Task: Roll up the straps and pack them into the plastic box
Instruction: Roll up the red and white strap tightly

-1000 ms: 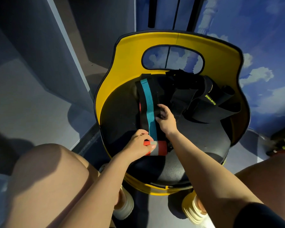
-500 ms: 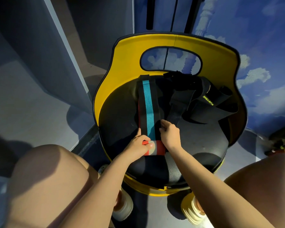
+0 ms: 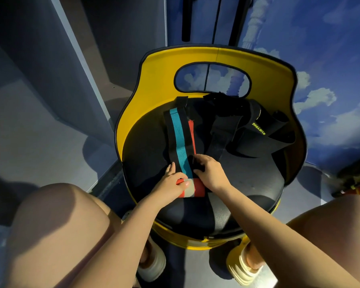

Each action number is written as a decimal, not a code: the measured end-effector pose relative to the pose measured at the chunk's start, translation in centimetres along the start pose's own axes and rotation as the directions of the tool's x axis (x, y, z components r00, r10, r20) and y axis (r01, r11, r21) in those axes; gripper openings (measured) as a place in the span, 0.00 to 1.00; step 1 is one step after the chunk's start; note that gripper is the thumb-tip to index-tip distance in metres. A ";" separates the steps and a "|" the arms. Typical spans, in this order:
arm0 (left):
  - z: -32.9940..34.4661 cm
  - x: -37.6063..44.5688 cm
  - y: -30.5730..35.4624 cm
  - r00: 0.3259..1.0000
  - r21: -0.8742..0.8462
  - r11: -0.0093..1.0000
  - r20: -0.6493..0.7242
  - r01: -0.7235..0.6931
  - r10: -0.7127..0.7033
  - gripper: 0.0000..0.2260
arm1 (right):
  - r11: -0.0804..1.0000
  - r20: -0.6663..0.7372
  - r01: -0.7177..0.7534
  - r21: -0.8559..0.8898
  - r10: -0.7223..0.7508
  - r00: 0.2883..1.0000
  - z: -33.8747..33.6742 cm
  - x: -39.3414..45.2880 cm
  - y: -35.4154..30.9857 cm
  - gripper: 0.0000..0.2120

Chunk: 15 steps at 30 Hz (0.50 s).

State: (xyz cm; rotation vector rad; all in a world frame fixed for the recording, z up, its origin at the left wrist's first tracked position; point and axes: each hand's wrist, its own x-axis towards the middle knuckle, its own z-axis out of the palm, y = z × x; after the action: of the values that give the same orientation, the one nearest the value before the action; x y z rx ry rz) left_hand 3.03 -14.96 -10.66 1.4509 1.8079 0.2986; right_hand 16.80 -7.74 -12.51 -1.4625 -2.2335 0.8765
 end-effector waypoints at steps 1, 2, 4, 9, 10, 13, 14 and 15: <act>-0.1 0.1 0.0 1.000 -0.010 1.000 0.015 -0.002 0.002 0.13 | 0.999 0.006 0.041 -0.028 -0.040 0.999 -0.2 -0.3 0.2 0.22; -0.2 0.1 0.0 1.000 -0.020 1.000 0.029 -0.003 0.004 0.13 | 0.996 0.014 0.074 -0.042 -0.074 0.997 -0.3 -0.7 0.4 0.19; -0.3 0.3 0.0 0.999 -0.032 0.999 0.051 -0.002 0.004 0.12 | 0.993 0.022 0.119 -0.026 -0.118 0.993 -0.8 -1.3 0.8 0.15; 0.0 1.2 -0.2 0.998 0.014 1.000 0.064 0.003 -0.003 0.15 | 0.956 0.182 0.284 -0.075 -0.267 0.946 -1.8 -2.5 1.9 0.22; 0.0 1.3 -0.1 0.998 0.030 0.999 0.066 0.012 -0.014 0.15 | 0.948 0.233 0.304 -0.095 -0.276 0.933 -1.8 -2.8 2.1 0.26; 0.1 1.4 -0.1 0.998 0.052 0.998 0.063 0.025 -0.028 0.16 | 0.930 0.272 0.350 -0.112 -0.310 0.911 -1.6 -3.7 2.6 0.30; 0.1 1.4 -0.1 0.998 0.050 0.998 0.060 0.029 -0.032 0.16 | 0.932 0.261 0.347 -0.099 -0.313 0.913 -1.5 -3.7 2.6 0.29; 0.2 1.4 0.0 0.998 0.051 0.998 0.055 0.032 -0.035 0.17 | 0.937 0.250 0.342 -0.079 -0.313 0.916 -1.6 -3.8 2.5 0.28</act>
State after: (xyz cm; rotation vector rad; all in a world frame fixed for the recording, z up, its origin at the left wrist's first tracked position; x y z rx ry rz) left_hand 3.06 -13.72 -11.42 1.4473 1.8044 0.1952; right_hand 21.03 -9.94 -12.70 -1.0233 -2.6473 0.8498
